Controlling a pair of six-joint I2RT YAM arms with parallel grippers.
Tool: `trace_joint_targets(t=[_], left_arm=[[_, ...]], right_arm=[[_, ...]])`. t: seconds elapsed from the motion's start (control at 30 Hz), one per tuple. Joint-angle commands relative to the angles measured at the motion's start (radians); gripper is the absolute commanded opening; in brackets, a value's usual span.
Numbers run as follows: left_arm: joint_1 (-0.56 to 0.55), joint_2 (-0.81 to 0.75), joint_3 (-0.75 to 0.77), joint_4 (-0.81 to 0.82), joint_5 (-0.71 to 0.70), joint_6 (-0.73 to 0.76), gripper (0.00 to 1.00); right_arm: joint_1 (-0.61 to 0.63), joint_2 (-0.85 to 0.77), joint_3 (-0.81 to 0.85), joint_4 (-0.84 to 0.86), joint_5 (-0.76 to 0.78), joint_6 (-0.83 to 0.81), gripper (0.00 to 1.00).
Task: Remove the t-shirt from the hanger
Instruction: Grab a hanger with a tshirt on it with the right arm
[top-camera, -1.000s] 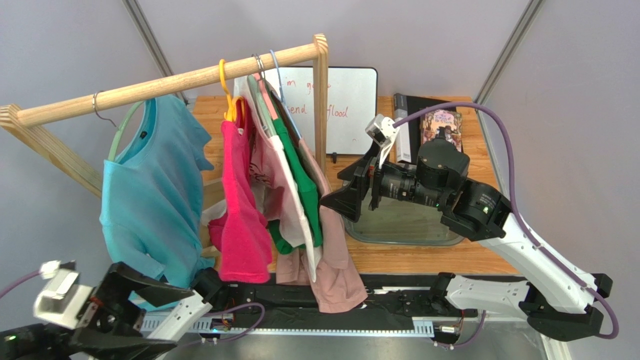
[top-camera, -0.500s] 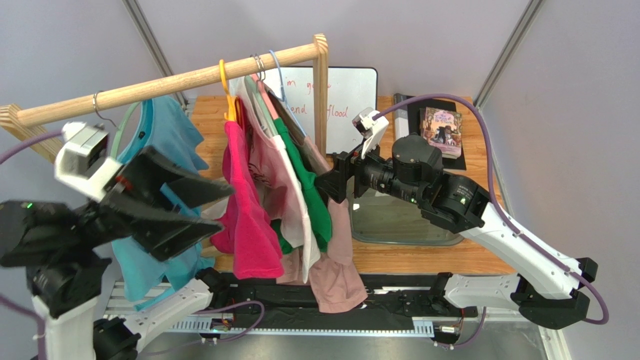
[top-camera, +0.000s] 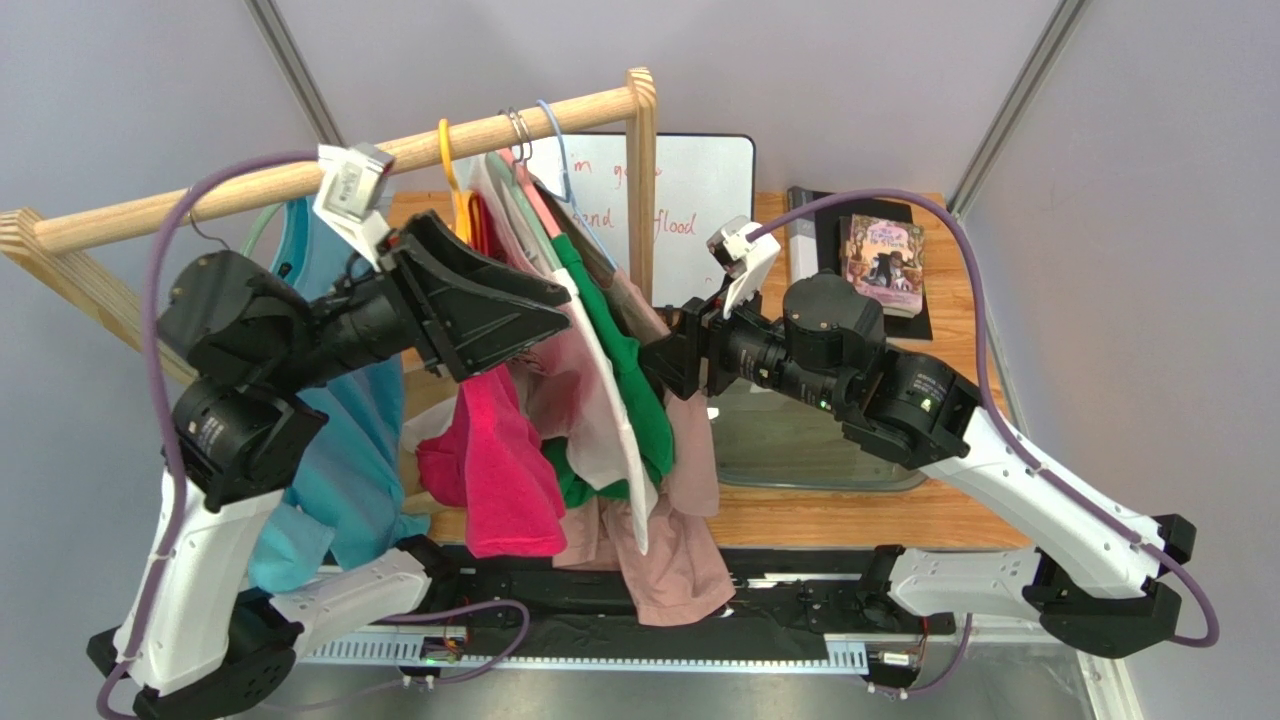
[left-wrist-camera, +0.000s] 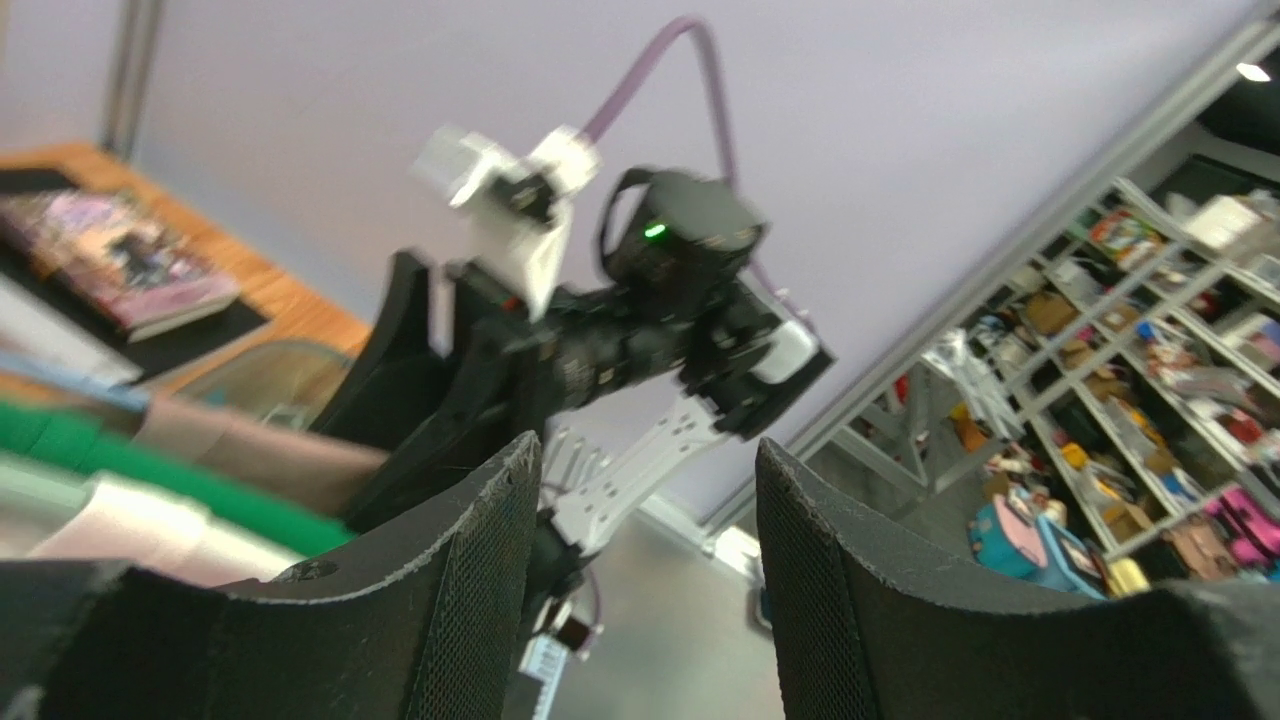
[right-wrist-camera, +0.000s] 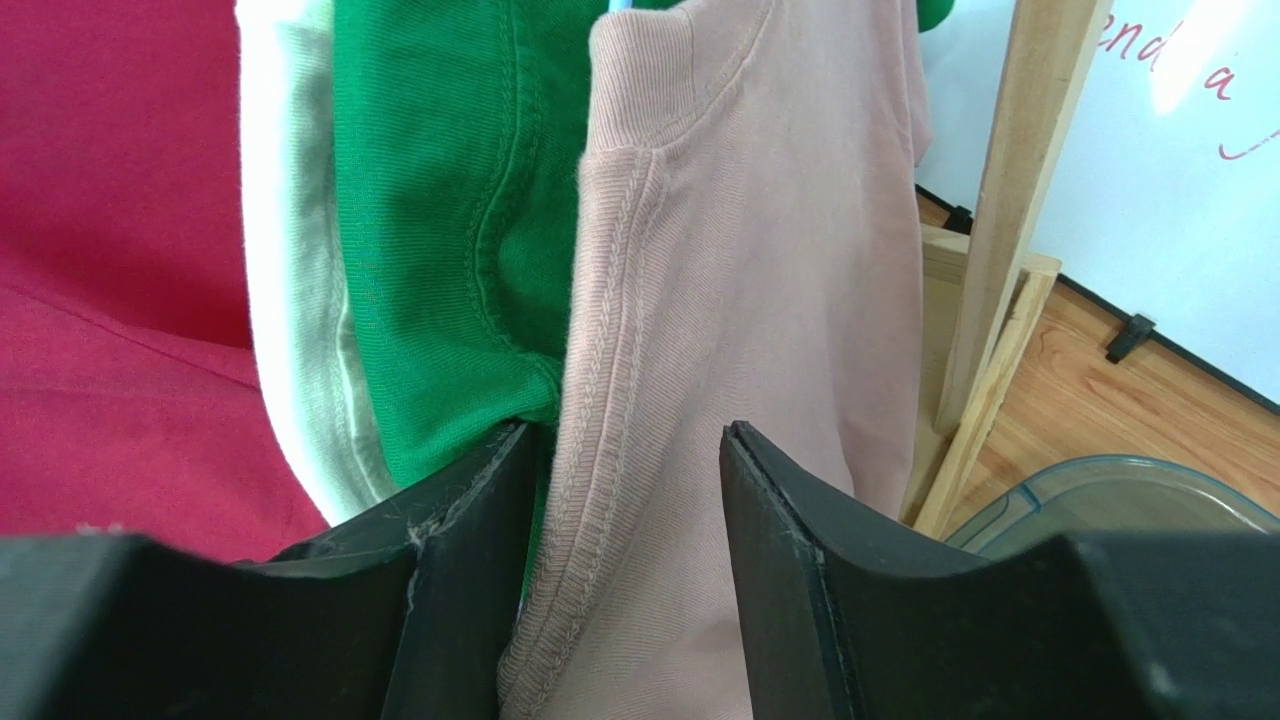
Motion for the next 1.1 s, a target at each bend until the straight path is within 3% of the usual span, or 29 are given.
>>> trace_joint_targets(t=[0.0,0.27,0.37,0.57,0.73,0.77,0.87,1.07], left_arm=[[0.005,-0.090,-0.134,-0.123,-0.134,0.080,0.60],[0.004,-0.240,-0.304,-0.360,-0.479,0.228,0.59],[0.004,-0.275,-0.327,-0.394,-0.526,0.227,0.59],[0.004,-0.283,-0.266,-0.294,-0.287,0.168,0.60],[0.004,-0.263,-0.229,-0.116,-0.112,0.065,0.67],[0.004,-0.257,-0.226,-0.057,-0.087,0.048,0.68],[0.004,-0.226,-0.205,0.037,-0.033,-0.026,0.69],[0.004,-0.144,-0.154,0.108,-0.039,-0.103,0.66]], right_arm=[[0.004,-0.029,-0.013,0.033,0.040,0.009,0.51],[0.004,-0.044,-0.037,0.032,0.053,0.004,0.50],[0.004,-0.039,-0.039,0.033,0.054,0.004,0.46],[0.004,-0.024,-0.014,0.022,0.077,-0.010,0.33],[0.005,0.005,0.027,0.033,0.069,-0.022,0.33],[0.004,0.020,0.035,0.030,0.069,-0.023,0.23],[0.011,0.033,0.058,0.021,0.095,-0.020,0.02],[0.037,-0.016,0.047,0.096,0.174,-0.010,0.00]])
